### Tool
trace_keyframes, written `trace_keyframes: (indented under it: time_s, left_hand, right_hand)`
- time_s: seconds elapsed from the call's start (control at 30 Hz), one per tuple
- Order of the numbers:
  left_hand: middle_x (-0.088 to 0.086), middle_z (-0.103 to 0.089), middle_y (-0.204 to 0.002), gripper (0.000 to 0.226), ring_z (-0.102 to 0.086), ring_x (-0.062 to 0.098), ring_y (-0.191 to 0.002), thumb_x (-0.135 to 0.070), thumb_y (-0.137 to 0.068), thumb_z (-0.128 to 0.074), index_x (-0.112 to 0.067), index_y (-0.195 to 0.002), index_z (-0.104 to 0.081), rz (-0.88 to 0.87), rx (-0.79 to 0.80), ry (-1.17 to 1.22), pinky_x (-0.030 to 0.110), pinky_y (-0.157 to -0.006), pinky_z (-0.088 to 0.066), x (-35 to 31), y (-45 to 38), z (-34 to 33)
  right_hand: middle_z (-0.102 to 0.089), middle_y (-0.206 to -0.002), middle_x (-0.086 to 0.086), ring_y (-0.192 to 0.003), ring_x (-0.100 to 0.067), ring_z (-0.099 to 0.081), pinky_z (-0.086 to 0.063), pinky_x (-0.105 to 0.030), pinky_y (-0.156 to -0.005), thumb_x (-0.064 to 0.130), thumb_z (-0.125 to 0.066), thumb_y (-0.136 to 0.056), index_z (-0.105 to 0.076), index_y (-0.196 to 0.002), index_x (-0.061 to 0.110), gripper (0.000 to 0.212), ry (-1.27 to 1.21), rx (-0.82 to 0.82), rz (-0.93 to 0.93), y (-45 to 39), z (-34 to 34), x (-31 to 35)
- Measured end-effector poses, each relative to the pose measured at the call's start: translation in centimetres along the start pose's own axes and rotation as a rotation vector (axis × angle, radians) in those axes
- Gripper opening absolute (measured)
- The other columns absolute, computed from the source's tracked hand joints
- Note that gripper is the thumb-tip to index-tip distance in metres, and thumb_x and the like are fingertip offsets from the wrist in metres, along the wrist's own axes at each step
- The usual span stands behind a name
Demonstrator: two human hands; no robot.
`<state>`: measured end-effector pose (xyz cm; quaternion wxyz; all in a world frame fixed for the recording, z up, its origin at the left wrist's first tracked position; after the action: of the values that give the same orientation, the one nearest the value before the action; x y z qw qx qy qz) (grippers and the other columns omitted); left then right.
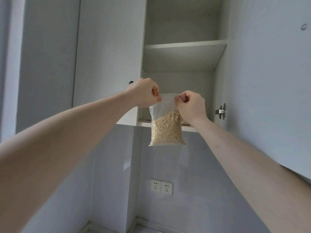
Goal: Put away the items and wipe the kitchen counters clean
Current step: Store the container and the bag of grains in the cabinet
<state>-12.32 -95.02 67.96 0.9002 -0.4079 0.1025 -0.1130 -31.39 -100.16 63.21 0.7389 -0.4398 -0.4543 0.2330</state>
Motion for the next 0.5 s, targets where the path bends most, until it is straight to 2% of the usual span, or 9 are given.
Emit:
trace_keyframes:
  time_s: [0.07,0.13,0.2,0.3,0.4,0.5]
  left_hand:
    - [-0.018,-0.067,-0.076,0.021,-0.068,0.015,-0.086,-0.039,-0.086,-0.072,-0.033,-0.067,-0.068,0.008,0.019,0.004,0.04,-0.089,-0.059,0.4,-1.0,0.2]
    - [-0.015,-0.068,-0.079,0.021,-0.068,0.016,-0.089,-0.034,-0.09,-0.071,-0.033,-0.069,-0.069,0.009,0.018,0.008,0.04,-0.092,-0.058,0.6,-1.9,0.3]
    - [-0.012,-0.07,-0.081,0.018,-0.069,0.017,-0.089,-0.033,-0.09,-0.07,-0.033,-0.071,-0.072,0.025,-0.014,0.03,0.04,-0.091,-0.059,0.7,-2.7,0.1]
    - [-0.01,-0.07,-0.081,0.017,-0.068,0.019,-0.085,-0.035,-0.085,-0.071,-0.031,-0.069,-0.073,0.075,-0.077,0.044,0.041,-0.083,-0.061,0.7,-4.0,-0.2]
    - [-0.009,-0.07,-0.088,0.013,-0.066,0.02,-0.086,-0.037,-0.086,-0.07,-0.032,-0.074,-0.073,0.094,-0.122,-0.046,0.036,-0.077,-0.059,0.6,-5.3,-0.1]
    - [-0.008,-0.069,-0.091,0.011,-0.064,0.021,-0.087,-0.034,-0.09,-0.068,-0.03,-0.082,-0.075,0.1,-0.163,-0.122,0.031,-0.07,-0.051,0.5,-6.6,-0.1]
  right_hand:
    - [-0.067,-0.081,0.011,-0.072,0.001,-0.058,-0.039,-0.013,-0.06,0.029,-0.064,-0.096,-0.071,-0.09,0.02,0.013,-0.033,-0.063,-0.024,-1.0,0.0,0.2]
    - [-0.067,-0.086,0.008,-0.074,0.004,-0.056,-0.036,-0.01,-0.06,0.027,-0.062,-0.098,-0.071,-0.093,0.019,0.013,-0.071,-0.133,-0.059,-1.7,-0.4,-0.2]
    - [-0.066,-0.084,0.007,-0.072,0.002,-0.057,-0.041,-0.017,-0.066,0.026,-0.061,-0.099,-0.07,-0.092,0.017,0.014,-0.095,-0.192,-0.086,-2.2,-0.9,-0.7]
    - [-0.068,-0.083,0.007,-0.077,-0.013,-0.063,-0.048,-0.029,-0.073,0.027,-0.061,-0.098,-0.07,-0.09,0.017,0.015,-0.125,-0.245,-0.099,-3.1,-1.5,-1.2]
    - [-0.068,-0.086,0.006,-0.079,-0.017,-0.064,-0.047,-0.029,-0.071,0.029,-0.059,-0.099,-0.069,-0.091,0.021,0.015,-0.1,-0.249,-0.108,-4.1,-2.2,-1.3]
    - [-0.068,-0.087,0.007,-0.081,-0.018,-0.063,-0.045,-0.028,-0.071,0.032,-0.058,-0.099,-0.067,-0.089,0.025,0.015,-0.056,-0.265,-0.134,-5.3,-2.6,-1.6]
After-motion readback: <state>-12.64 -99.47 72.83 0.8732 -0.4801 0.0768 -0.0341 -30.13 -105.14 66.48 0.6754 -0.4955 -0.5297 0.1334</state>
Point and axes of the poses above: each hand's wrist, its own y-axis away from the middle knuckle, its own z-axis out of the back of the hand, x = y × z, the point moved 3 cm from there along -y, towards the middle knuckle
